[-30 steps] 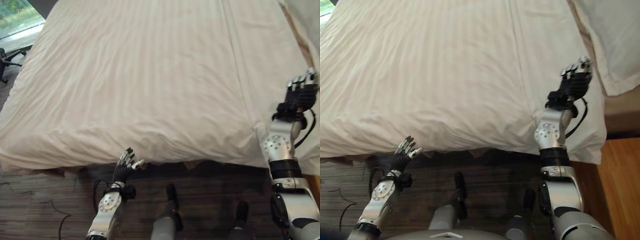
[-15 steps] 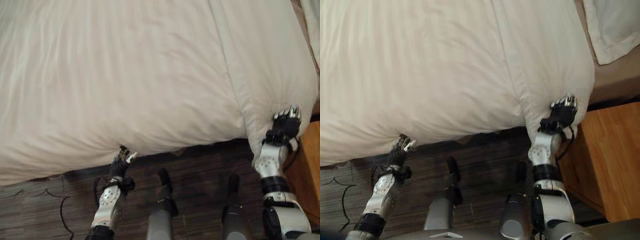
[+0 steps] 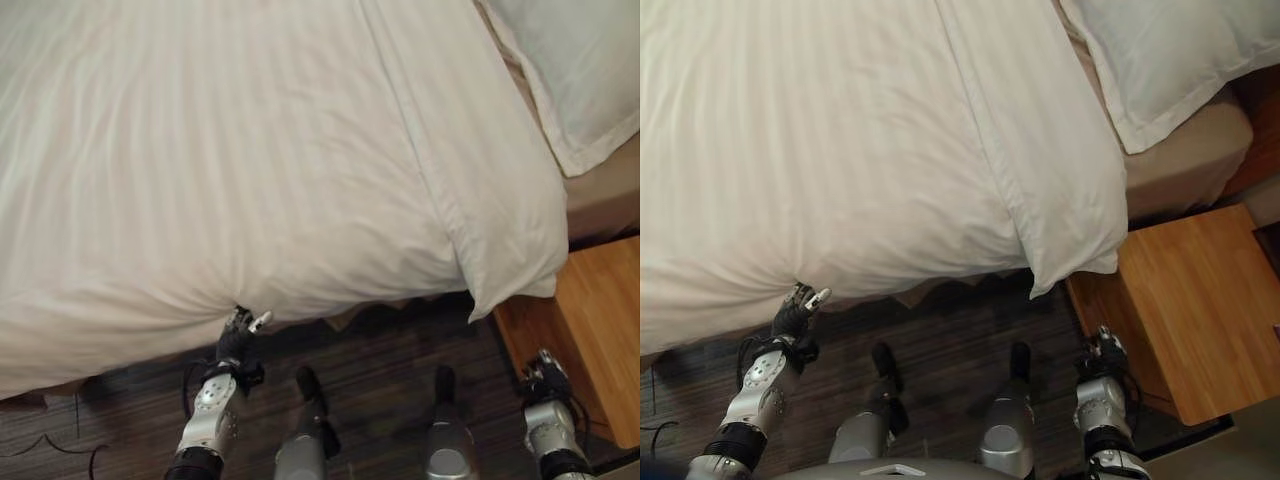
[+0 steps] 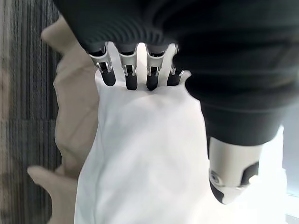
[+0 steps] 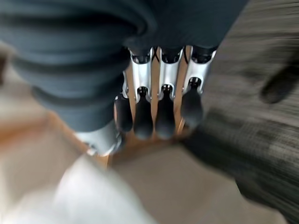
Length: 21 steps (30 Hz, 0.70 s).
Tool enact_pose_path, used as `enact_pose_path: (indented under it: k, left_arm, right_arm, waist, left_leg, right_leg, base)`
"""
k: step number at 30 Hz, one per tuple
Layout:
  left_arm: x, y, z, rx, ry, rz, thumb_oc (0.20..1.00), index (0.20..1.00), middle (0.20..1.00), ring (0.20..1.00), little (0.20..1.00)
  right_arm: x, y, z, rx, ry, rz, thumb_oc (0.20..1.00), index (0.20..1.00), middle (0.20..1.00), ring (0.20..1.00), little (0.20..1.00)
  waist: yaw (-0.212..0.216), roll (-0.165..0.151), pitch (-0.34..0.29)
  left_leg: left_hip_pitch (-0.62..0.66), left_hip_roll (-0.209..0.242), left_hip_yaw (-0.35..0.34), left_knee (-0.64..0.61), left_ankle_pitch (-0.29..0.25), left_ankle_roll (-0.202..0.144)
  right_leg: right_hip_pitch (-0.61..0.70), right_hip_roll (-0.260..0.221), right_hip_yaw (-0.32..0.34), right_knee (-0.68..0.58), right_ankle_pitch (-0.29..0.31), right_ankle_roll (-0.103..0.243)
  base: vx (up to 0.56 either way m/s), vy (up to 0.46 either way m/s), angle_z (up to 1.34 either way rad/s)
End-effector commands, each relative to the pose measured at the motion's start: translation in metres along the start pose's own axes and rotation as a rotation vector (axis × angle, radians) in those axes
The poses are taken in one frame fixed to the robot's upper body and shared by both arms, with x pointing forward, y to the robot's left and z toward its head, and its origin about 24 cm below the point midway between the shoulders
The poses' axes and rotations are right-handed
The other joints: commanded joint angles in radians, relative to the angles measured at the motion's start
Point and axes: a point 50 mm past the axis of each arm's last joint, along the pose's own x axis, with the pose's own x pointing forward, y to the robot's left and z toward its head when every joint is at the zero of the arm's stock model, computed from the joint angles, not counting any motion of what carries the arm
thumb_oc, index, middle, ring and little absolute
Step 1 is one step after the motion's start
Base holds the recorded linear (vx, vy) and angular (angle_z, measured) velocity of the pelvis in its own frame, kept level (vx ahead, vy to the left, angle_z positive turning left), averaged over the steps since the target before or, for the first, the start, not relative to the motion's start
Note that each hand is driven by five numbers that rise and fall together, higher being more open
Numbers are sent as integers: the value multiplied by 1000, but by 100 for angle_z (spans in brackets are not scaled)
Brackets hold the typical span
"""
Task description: Making the bed.
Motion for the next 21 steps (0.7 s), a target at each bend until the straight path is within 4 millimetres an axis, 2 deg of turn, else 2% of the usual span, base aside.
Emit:
enact_pose_path:
  k: [1,3,4,7,10,12,14,15,21]
  left_arm:
    - [1,-8,8,24,-62,-34,1000,1000,1000,1000,1000]
    - [-1,-7,2,35,-44,-3,1000,1000,1000,1000,1000]
    - [-7,-5,-18,18,36,25,1000,1000,1000,1000,1000]
    - [-11,-7,-21,53,39,6,1000,1000,1000,1000,1000]
    - [-17,-17,-15,103,11,-93,1000,1000,1000,1000,1000]
    - [-19,-19,-13,123,-2,-116,1000,1000,1000,1000,1000]
    - [-12,-23,7,261,-89,-134,1000,1000,1000,1000,1000]
    - [-11,-29,17,275,-137,-159,1000,1000,1000,1000,1000]
    - [-24,-77,62,211,-345,-421,1000,1000,1000,1000,1000]
  right_arm:
    - [1,22,47,-242,-227,101,1000,1000,1000,1000,1000]
    - [-3,30,54,-302,-284,108,1000,1000,1000,1000,1000]
    - [-8,42,66,-411,-376,120,1000,1000,1000,1000,1000]
    - [-18,65,75,-553,-477,188,1000,1000,1000,1000,1000]
    - [-28,85,73,-649,-531,268,1000,1000,1000,1000,1000]
    - [-30,88,69,-677,-527,293,1000,1000,1000,1000,1000]
    - [-39,99,58,-749,-539,356,1000,1000,1000,1000,1000]
    - [-41,100,58,-761,-544,368,1000,1000,1000,1000,1000]
    - [-48,102,35,-757,-483,400,1000,1000,1000,1000,1000]
  waist:
    - [7,-16,-76]
    - [9,-25,-89]
    - [15,-37,-116]
    - [17,-50,-149]
    - [17,-63,-174]
    - [20,-64,-178]
    - [12,-70,-191]
    - [10,-72,-193]
    - [-2,-69,-217]
  left_leg:
    - [232,-17,-33,48,-296,2]
    - [249,-22,-42,46,-303,10]
    - [273,-31,-51,47,-316,25]
    - [310,-43,-57,39,-328,40]
    - [331,-55,-60,30,-328,55]
    - [341,-57,-61,26,-331,59]
    - [361,-65,-56,19,-336,65]
    - [365,-67,-56,18,-338,67]
    - [399,-80,-56,14,-347,80]
  right_leg:
    - [-121,65,-27,69,-29,-72]
    - [-104,63,-28,70,-31,-68]
    - [-80,61,-24,75,-35,-65]
    - [-51,61,-13,81,-38,-61]
    - [-38,60,0,87,-35,-57]
    - [-30,61,2,92,-37,-56]
    - [-23,62,8,103,-37,-50]
    - [-20,62,10,108,-39,-49]
    - [-2,57,26,125,-45,-46]
  base:
    - [-29,93,5]
    - [-10,72,27]
    - [-5,86,17]
    - [-10,86,0]
    - [-69,79,-6]
    - [-46,52,-7]
    - [-75,77,8]
    - [-51,49,-9]
    - [-16,24,-7]
